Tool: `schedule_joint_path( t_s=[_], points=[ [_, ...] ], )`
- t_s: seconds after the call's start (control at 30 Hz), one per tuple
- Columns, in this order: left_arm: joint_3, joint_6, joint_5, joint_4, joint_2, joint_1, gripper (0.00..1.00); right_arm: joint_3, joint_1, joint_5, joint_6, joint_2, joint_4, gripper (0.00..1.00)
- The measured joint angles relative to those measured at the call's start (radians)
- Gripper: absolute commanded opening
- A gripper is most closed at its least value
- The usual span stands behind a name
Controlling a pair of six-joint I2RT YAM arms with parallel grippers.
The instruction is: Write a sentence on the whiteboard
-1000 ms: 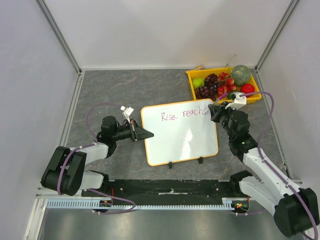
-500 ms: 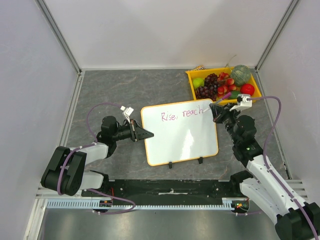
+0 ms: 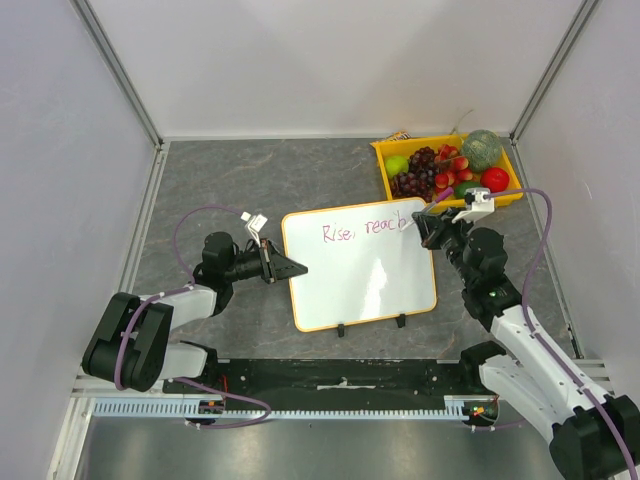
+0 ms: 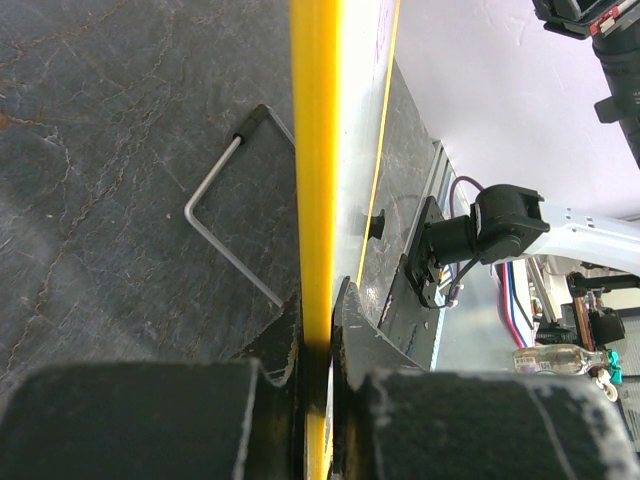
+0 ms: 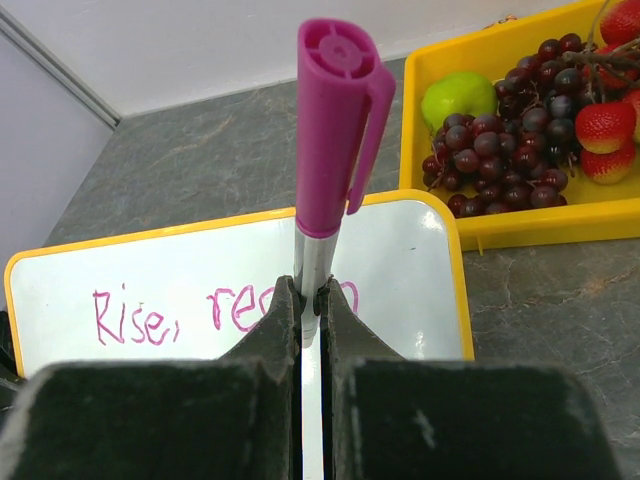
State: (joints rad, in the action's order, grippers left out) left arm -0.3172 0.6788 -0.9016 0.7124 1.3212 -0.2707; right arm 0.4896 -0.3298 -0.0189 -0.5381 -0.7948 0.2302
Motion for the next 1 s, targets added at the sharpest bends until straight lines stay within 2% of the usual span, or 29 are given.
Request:
schedule_joint_path(
  t_s=[0.4, 1.0],
  points=[
    [0.0, 0.0, 0.0, 0.0, 0.0, 0.0, 0.02, 0.016, -0.026, 0.044, 0.012, -0.06, 0.0, 0.0],
    [0.0, 0.0, 0.0, 0.0, 0.0, 0.0, 0.02, 0.155, -0.408, -0.152, 0.063, -0.239, 0.045, 0.0]
  ],
)
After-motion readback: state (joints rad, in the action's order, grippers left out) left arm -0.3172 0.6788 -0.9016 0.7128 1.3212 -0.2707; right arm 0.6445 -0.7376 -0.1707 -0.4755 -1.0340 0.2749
